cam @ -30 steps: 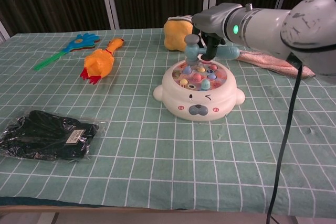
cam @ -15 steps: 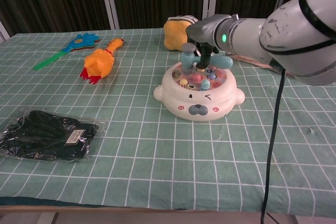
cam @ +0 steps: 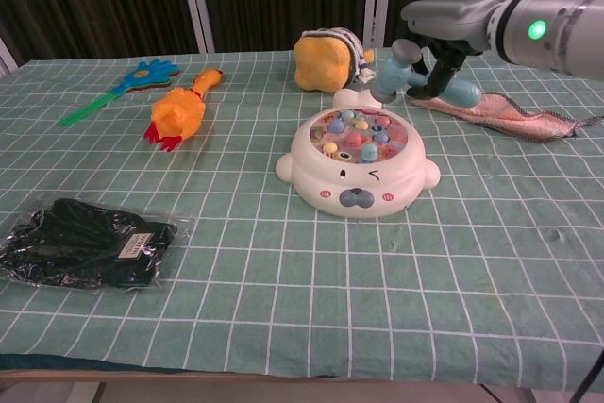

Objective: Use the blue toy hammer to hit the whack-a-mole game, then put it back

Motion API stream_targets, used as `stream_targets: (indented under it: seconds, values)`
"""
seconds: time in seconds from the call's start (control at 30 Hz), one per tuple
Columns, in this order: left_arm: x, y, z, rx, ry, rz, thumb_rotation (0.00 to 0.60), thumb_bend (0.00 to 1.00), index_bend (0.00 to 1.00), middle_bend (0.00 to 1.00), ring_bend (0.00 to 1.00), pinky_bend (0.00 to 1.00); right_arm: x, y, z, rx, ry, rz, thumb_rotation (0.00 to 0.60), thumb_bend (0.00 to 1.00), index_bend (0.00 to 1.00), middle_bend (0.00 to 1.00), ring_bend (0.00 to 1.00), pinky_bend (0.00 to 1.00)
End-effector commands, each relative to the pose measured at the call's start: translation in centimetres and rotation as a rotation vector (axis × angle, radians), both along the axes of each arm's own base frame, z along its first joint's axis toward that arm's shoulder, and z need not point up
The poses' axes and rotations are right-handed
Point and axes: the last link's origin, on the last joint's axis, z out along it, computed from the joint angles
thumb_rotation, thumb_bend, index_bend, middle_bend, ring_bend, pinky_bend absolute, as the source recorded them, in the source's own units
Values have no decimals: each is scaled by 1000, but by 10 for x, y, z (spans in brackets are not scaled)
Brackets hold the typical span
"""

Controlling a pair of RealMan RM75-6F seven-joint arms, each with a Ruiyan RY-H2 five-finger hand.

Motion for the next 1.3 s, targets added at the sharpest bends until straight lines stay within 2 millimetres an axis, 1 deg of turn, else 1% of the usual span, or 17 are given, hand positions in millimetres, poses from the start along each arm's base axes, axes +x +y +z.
stream_targets:
  seconds: [0.03, 0.1, 0.17, 0.2, 0.3, 0.4, 0.5, 0.7, 0.83, 1.13, 1.3]
  values:
    - [0, 0, -1, -1, 4, 1, 600, 401, 0, 0, 0, 0, -57, 37, 20, 43, -50, -21, 600, 524, 1000, 705, 780, 956]
    - [1, 1, -3, -5, 7, 0, 600, 401, 0, 0, 0, 0, -82, 48, 21, 59, -42, -33, 600, 524, 1000, 705, 776, 954]
    - [1, 1, -4, -7, 9, 1, 600, 400, 0, 0, 0, 0, -103, 57, 21, 57, -61, -53, 600, 523, 1000, 705, 773, 951]
    - [2, 2, -5, -9, 11, 1, 600, 400, 0, 0, 0, 0, -117, 63, 21, 49, -75, -68, 600, 523, 1000, 705, 772, 950]
    - [2, 3, -8, -22, 18, 6, 600, 401, 0, 0, 0, 0, -151, 70, 20, 17, -86, -102, 600, 524, 1000, 705, 771, 950]
    - [3, 4, -11, -31, 22, 3, 600, 401, 0, 0, 0, 0, -175, 72, 17, 6, -112, -148, 600, 523, 1000, 705, 771, 950]
    - [4, 5, -13, -35, 27, 0, 600, 401, 0, 0, 0, 0, -192, 73, 15, 7, -107, -170, 600, 523, 1000, 705, 771, 950]
    - [4, 5, -14, -38, 29, 2, 600, 400, 0, 0, 0, 0, -211, 75, 6, 11, -145, -219, 600, 520, 1000, 705, 771, 949]
    - [4, 5, -14, -43, 30, 0, 600, 400, 0, 0, 0, 0, -218, 73, 1, 15, -159, -242, 600, 519, 1000, 705, 770, 948]
    - [4, 4, -14, -43, 29, 0, 600, 401, 0, 0, 0, 0, -219, 64, -5, 6, -166, -252, 600, 515, 1000, 705, 762, 941]
    - [4, 4, -13, -41, 26, 0, 600, 401, 0, 0, 0, 0, -221, 62, -7, 3, -165, -266, 600, 491, 1000, 705, 757, 934]
